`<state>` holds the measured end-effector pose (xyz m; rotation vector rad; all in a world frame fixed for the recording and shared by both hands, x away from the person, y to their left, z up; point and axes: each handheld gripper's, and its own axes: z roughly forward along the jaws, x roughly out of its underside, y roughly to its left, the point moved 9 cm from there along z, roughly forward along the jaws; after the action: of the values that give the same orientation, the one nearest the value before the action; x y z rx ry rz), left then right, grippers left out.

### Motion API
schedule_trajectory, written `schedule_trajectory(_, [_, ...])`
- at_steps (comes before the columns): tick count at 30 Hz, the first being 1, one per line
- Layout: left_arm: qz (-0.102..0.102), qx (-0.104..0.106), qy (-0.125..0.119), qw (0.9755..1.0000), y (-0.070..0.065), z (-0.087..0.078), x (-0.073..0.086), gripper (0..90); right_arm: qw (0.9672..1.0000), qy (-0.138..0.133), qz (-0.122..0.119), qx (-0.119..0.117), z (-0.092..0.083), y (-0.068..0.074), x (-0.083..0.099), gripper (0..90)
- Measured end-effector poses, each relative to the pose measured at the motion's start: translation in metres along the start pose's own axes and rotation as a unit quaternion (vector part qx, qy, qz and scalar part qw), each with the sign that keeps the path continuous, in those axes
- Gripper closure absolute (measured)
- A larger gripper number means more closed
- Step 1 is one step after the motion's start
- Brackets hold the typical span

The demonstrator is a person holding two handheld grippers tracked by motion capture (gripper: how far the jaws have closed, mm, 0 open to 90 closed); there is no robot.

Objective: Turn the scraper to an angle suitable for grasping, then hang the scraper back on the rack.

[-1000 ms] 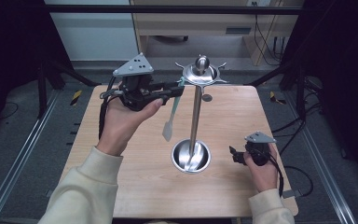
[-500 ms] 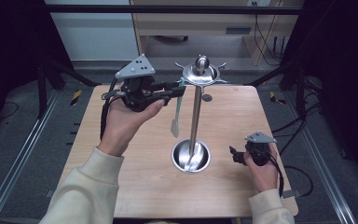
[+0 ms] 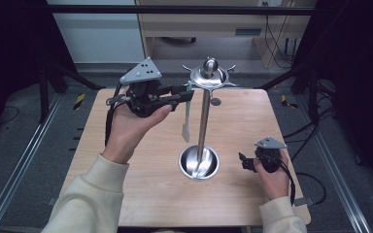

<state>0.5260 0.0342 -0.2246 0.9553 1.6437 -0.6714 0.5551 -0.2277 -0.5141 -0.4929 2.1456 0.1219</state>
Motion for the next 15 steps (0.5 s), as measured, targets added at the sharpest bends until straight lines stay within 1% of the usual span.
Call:
schedule_trajectory(4, [0.01,-0.014,-0.004,0.9998,-0.005,-0.005,0.005,49.7,1.0,-0.002,0.001,0.0,0.0,0.0,0.0,12.4])
schedule_trajectory(6, [0.008,-0.018,-0.007,0.9998,-0.006,-0.008,0.007,42.5,1.0,-0.001,-0.002,0.002,0.001,0.0,0.0,12.3])
schedule_trajectory(9, [0.009,-0.027,-0.005,0.9996,-0.007,-0.011,0.011,32.4,1.0,-0.004,0.0,0.002,0.0,0.0,-0.001,12.0])
schedule_trajectory(12, [0.012,-0.035,0.0,0.9993,-0.006,-0.016,0.017,25.2,1.0,-0.005,0.0,0.003,0.0,-0.001,-0.002,11.4])
schedule_trajectory(15, [0.015,-0.042,0.01,0.9989,-0.005,-0.02,0.023,20.3,1.0,-0.005,0.0,0.005,0.0,-0.002,-0.002,10.5])
